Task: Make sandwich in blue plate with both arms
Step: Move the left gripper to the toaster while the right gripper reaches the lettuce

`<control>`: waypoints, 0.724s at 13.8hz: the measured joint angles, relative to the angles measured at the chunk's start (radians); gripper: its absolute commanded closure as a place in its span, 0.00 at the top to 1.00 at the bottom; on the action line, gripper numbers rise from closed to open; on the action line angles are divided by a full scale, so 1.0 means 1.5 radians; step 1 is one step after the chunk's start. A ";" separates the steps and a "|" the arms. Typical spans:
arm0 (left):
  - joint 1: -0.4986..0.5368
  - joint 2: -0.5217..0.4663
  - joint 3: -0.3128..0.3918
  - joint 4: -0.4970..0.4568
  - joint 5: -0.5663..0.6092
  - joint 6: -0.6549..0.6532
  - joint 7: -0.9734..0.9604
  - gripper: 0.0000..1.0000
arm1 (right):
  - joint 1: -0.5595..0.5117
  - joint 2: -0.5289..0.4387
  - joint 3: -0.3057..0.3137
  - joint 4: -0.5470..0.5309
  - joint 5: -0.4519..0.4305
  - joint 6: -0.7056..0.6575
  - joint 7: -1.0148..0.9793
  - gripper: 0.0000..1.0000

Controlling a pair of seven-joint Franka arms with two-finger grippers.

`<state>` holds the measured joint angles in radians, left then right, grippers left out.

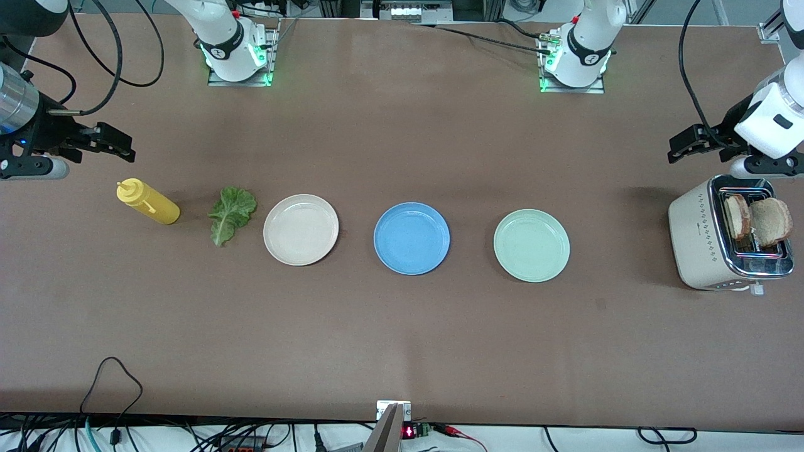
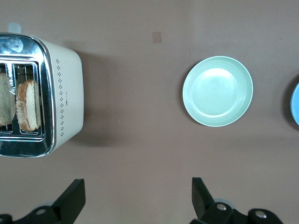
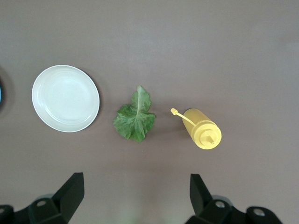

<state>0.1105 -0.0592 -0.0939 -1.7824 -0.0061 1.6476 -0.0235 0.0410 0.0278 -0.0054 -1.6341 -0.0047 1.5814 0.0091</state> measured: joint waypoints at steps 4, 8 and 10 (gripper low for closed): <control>0.000 0.000 0.001 0.000 0.000 0.000 0.000 1.00 | 0.000 0.000 0.000 0.000 0.000 0.000 0.000 1.00; 0.013 0.012 0.007 -0.003 0.003 0.015 0.009 1.00 | 0.000 0.000 0.000 0.000 0.000 0.000 0.000 1.00; 0.034 0.034 0.011 -0.006 0.023 0.034 0.041 1.00 | 0.000 0.000 0.000 0.000 0.000 0.000 0.000 1.00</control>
<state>0.1615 -0.0081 -0.0769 -1.7913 0.0287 1.6986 0.0380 0.0409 0.0278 -0.0055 -1.6341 -0.0047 1.5814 0.0092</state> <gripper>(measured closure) 0.000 0.000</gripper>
